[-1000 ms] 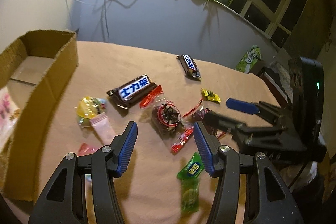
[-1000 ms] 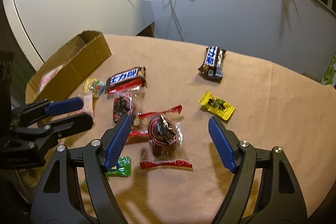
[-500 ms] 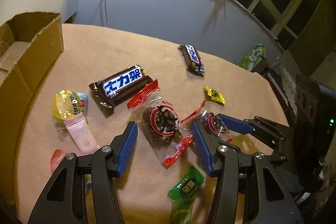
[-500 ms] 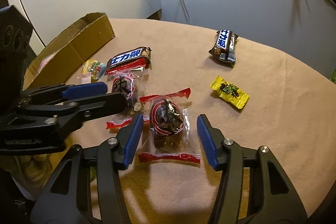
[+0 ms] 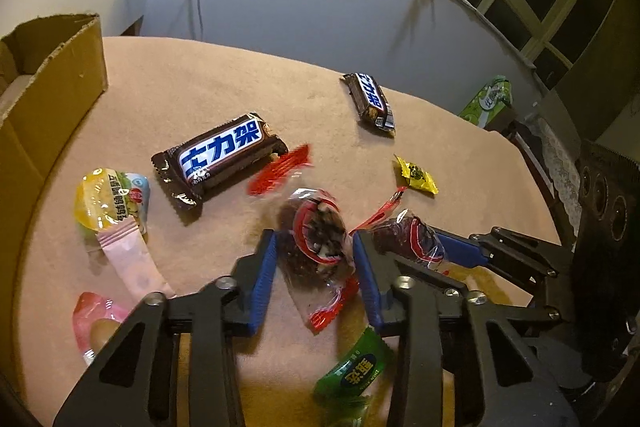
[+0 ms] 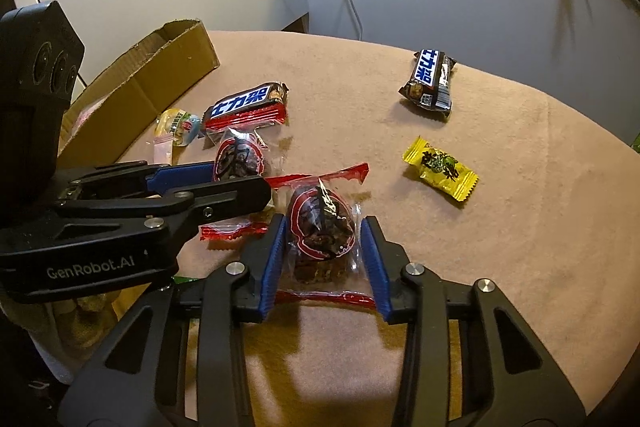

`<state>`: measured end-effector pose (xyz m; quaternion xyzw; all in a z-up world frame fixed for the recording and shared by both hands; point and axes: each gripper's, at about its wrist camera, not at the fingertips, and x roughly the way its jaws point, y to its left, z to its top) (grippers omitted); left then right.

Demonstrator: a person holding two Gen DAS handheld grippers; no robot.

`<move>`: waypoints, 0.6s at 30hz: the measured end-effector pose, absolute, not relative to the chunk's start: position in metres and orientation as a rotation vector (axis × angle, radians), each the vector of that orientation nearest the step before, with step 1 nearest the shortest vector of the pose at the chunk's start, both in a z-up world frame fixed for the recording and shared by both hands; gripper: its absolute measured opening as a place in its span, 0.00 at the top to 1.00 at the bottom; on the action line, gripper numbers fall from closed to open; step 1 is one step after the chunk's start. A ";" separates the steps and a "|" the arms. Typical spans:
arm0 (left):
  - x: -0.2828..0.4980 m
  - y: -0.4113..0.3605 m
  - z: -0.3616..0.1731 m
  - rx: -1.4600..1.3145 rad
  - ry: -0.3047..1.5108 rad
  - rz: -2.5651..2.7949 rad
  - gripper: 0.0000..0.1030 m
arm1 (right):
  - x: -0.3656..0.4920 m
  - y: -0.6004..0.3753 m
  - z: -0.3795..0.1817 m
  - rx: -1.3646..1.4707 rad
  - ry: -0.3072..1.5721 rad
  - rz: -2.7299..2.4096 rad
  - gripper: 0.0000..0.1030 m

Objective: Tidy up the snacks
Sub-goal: 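Grasp the red-wrapped date snack with the right tool, then carry the date snack into the box and release it from the right tool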

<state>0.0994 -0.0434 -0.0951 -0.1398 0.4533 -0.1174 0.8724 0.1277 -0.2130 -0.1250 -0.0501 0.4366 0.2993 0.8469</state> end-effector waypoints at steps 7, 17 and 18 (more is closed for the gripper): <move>0.098 -0.045 -0.093 -0.285 0.936 -0.252 0.69 | 0.127 -0.217 -0.123 -0.095 0.917 0.617 0.64; 0.088 -0.039 -0.073 -0.286 0.866 -0.237 0.69 | 0.125 -0.224 -0.105 -0.055 0.883 0.607 0.64; 0.087 -0.037 -0.070 -0.283 0.855 -0.233 0.69 | 0.125 -0.224 -0.103 -0.052 0.878 0.607 0.64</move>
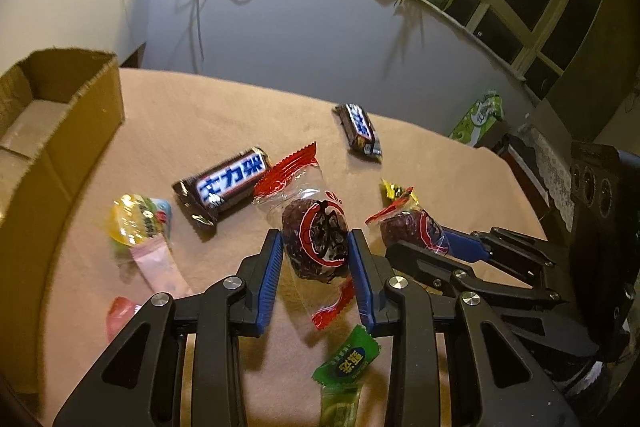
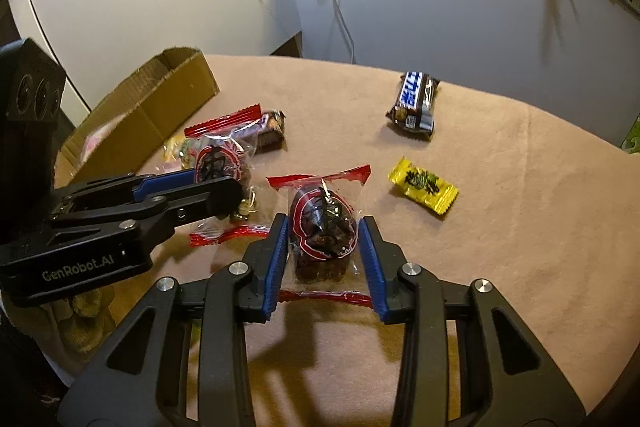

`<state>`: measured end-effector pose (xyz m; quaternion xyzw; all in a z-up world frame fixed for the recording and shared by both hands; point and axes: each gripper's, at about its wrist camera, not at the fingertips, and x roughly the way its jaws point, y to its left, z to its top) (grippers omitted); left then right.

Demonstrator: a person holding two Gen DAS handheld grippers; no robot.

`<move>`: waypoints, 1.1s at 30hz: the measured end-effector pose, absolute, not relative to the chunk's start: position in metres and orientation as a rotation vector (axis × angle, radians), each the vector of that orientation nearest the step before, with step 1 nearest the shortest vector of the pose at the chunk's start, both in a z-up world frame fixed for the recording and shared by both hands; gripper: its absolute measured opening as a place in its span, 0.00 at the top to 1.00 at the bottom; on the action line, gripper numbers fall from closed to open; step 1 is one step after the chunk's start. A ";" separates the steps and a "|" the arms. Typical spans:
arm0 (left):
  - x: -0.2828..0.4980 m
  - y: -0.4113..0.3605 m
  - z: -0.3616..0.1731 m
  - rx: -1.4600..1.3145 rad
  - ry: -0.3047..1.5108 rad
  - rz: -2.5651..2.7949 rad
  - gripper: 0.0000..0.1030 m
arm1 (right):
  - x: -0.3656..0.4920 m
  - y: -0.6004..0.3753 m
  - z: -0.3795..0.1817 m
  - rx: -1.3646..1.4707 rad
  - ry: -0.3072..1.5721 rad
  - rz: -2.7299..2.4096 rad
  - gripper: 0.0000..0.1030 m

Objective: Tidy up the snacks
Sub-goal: 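Carry the date snack into the box and release it from the right tool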

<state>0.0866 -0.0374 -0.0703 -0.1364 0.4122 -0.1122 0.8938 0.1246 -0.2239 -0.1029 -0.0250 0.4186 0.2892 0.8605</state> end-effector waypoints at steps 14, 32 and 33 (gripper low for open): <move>0.064 -0.002 -0.041 -0.264 0.714 -0.144 0.69 | 0.123 -0.185 -0.070 -0.037 0.818 0.638 0.64; 0.035 0.077 -0.026 -0.331 0.621 -0.025 0.69 | 0.121 -0.076 -0.039 -0.034 0.765 0.771 0.64; 0.034 0.081 -0.026 -0.334 0.618 -0.018 0.69 | 0.121 -0.070 -0.038 -0.035 0.764 0.778 0.64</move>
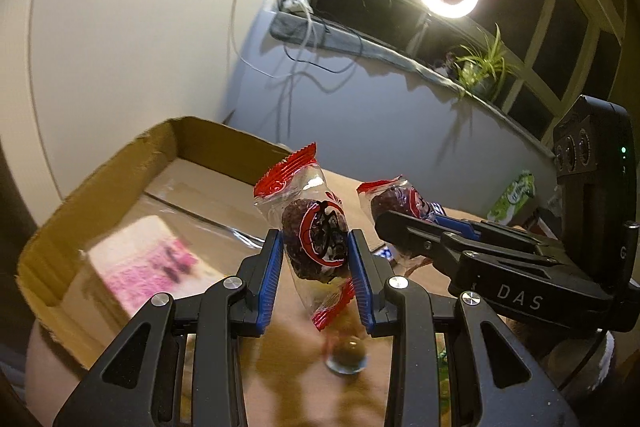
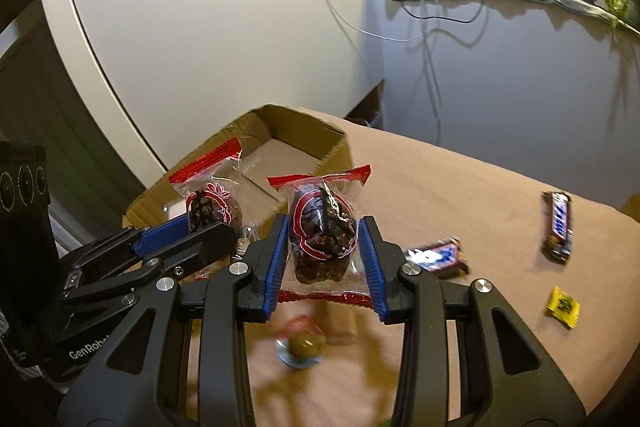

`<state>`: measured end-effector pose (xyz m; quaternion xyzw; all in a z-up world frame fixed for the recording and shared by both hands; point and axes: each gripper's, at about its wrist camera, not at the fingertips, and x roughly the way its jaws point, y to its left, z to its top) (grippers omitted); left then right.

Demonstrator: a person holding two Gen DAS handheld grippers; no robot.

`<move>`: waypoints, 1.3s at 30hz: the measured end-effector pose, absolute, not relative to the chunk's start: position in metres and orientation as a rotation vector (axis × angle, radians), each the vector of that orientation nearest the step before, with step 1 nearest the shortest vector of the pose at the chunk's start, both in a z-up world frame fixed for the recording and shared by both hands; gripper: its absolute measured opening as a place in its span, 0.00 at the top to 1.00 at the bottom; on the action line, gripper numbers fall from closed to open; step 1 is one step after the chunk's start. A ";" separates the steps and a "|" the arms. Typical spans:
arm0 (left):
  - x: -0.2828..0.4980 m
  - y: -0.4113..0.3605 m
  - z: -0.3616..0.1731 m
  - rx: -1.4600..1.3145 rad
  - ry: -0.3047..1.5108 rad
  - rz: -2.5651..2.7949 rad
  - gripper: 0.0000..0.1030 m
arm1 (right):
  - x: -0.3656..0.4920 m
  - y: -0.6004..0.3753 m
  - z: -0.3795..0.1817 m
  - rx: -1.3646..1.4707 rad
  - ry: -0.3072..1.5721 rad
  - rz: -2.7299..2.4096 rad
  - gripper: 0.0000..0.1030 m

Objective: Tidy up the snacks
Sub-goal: 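Carry the date snack into the box and release it from the right tool, then move the right tool back over the green candies on the table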

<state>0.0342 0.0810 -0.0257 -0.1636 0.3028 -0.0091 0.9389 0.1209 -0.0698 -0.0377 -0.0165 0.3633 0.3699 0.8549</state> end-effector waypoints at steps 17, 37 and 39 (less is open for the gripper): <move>0.034 0.137 -0.033 -0.373 0.625 0.082 0.69 | 0.142 -0.010 -0.045 -0.014 0.784 0.820 0.64; 0.034 0.155 -0.036 -0.386 0.640 0.130 0.69 | 0.170 0.036 -0.057 -0.055 0.801 0.819 0.64; 0.034 0.154 -0.035 -0.379 0.639 0.136 0.67 | 0.170 0.036 -0.056 -0.055 0.793 0.817 0.64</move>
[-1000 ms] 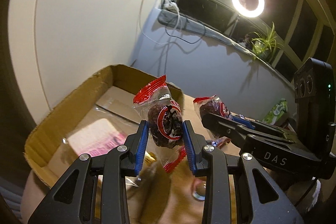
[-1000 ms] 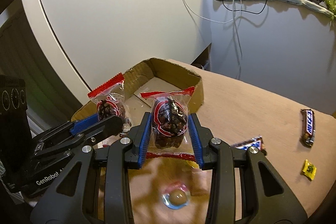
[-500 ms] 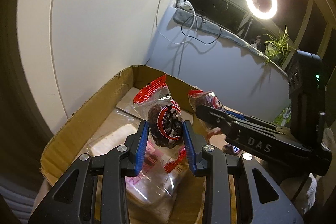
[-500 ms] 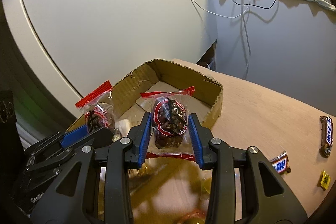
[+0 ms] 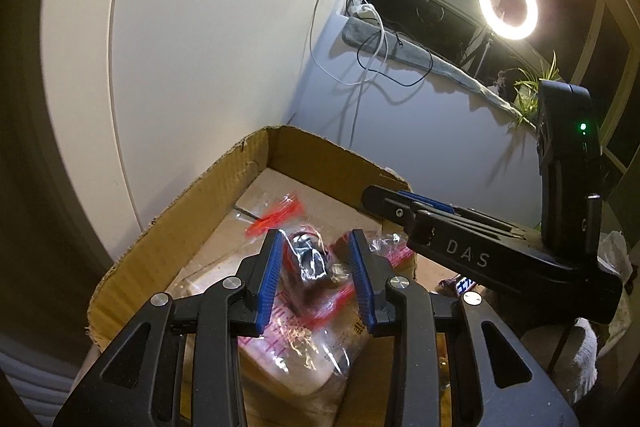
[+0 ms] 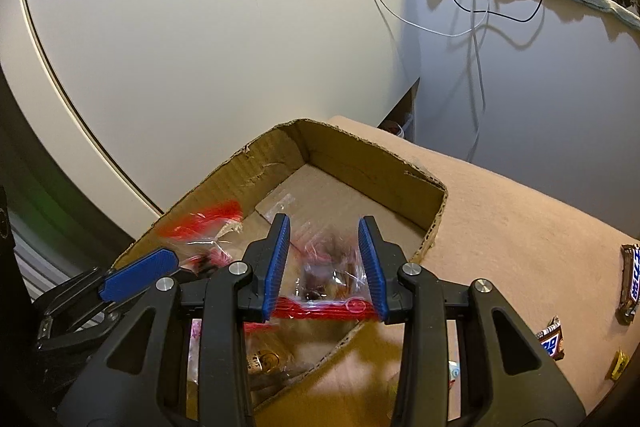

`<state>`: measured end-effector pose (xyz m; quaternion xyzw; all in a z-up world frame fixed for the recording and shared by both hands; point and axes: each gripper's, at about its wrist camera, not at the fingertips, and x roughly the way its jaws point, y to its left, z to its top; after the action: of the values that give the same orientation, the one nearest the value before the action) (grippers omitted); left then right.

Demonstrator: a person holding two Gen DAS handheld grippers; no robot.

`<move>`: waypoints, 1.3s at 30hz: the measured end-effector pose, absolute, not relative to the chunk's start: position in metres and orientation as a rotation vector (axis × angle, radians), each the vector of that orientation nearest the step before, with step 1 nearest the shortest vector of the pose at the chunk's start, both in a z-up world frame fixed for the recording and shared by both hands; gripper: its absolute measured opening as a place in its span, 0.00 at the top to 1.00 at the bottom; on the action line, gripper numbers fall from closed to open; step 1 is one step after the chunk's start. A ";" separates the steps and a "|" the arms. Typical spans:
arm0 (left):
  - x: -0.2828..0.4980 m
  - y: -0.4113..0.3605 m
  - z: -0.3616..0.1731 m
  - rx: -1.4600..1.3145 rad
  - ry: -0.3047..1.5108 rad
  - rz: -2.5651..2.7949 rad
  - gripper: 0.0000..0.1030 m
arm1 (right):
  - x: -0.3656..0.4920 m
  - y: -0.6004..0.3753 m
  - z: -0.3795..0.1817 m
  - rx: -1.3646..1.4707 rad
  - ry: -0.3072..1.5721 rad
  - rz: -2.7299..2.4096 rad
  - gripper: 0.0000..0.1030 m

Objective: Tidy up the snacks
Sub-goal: 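Move the right tool back over the green candies on the table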

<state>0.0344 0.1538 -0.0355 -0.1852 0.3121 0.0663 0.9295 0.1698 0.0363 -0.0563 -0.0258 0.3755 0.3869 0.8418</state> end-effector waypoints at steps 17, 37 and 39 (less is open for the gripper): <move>0.033 0.157 -0.034 -0.383 0.635 0.143 0.48 | 0.170 0.022 -0.044 -0.016 0.753 0.771 0.14; 0.022 0.116 -0.026 -0.325 0.623 0.026 0.48 | 0.131 -0.070 -0.035 -0.056 0.732 0.723 0.14; 0.019 0.107 -0.027 -0.304 0.629 0.004 0.48 | 0.126 -0.083 -0.038 -0.059 0.738 0.720 0.14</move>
<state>0.0193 0.1065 -0.0266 -0.1488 0.3080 0.0020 0.9397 0.1257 -0.0834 -0.0376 -0.0280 0.3528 0.3441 0.8697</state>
